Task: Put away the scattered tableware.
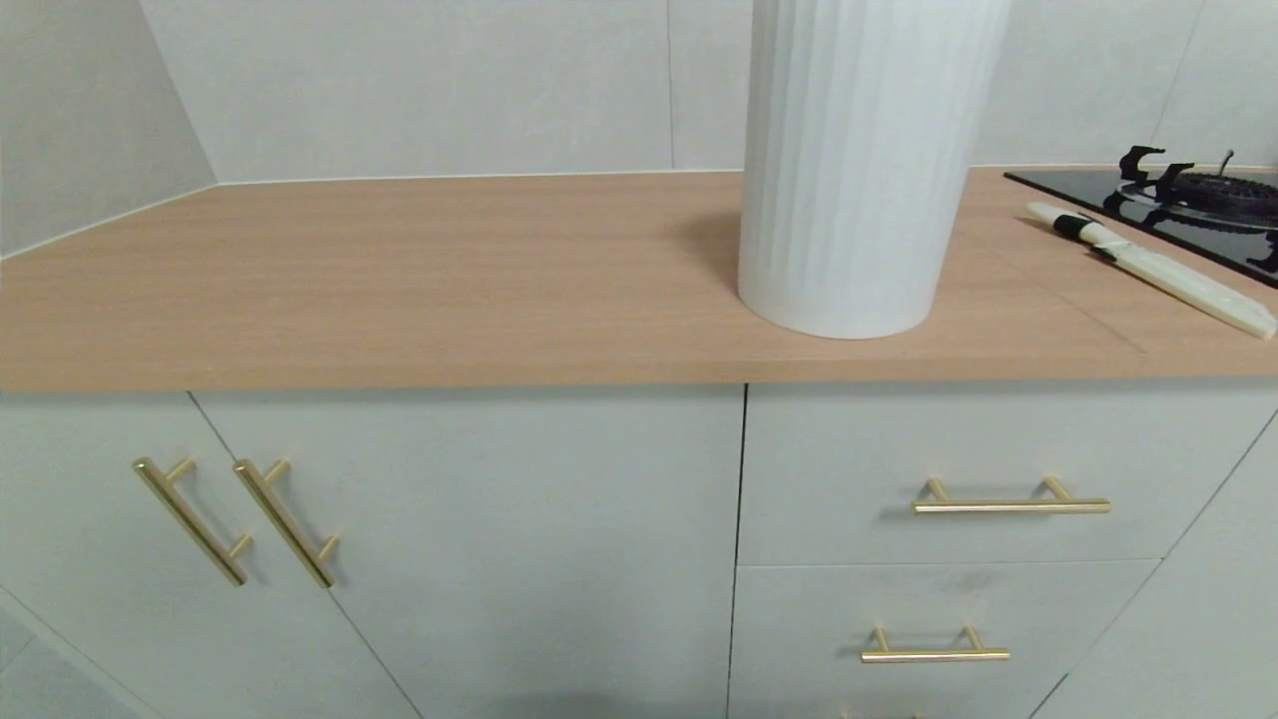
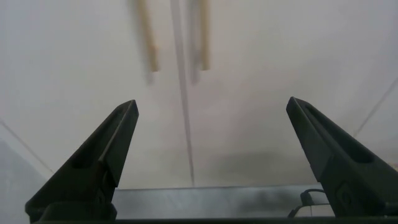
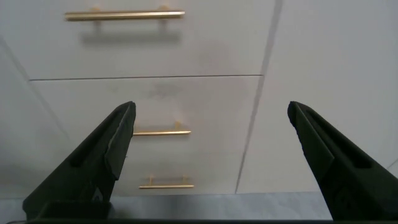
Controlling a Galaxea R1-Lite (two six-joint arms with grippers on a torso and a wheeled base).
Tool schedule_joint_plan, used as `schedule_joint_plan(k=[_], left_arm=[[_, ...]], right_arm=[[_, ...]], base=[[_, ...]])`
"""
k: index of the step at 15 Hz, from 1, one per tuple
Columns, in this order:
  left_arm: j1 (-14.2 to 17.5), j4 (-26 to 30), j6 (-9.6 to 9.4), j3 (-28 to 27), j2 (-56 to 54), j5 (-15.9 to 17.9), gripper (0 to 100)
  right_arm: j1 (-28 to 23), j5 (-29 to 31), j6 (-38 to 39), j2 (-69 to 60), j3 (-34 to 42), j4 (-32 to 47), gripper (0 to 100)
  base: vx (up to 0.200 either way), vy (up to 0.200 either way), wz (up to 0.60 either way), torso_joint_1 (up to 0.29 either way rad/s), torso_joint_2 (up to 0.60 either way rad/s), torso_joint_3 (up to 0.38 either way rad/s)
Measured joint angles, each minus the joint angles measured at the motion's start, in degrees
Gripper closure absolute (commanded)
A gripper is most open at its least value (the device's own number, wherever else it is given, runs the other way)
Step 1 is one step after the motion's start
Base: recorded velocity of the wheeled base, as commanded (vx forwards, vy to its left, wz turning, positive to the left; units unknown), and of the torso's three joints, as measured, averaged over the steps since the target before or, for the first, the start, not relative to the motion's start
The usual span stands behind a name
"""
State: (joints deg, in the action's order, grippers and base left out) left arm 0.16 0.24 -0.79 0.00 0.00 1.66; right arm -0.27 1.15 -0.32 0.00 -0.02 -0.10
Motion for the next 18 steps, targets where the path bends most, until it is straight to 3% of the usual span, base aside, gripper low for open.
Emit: schedule_joint_plan(k=[5, 18], left_arm=[[0.0, 0.0, 0.0, 0.0, 0.0, 0.0, 0], [0.0, 0.0, 0.26, 0.0, 0.0, -0.07, 0]], right_arm=[[0.0, -0.02, 0.0, 0.0, -0.05, -0.01, 0], [0.0, -0.02, -0.04, 0.0, 0.0, -0.01, 0]], base=[[0.0, -0.2, 0.0, 0.003, 0.0, 0.001], [0.0, 0.0, 0.0, 0.0, 0.0, 0.0]])
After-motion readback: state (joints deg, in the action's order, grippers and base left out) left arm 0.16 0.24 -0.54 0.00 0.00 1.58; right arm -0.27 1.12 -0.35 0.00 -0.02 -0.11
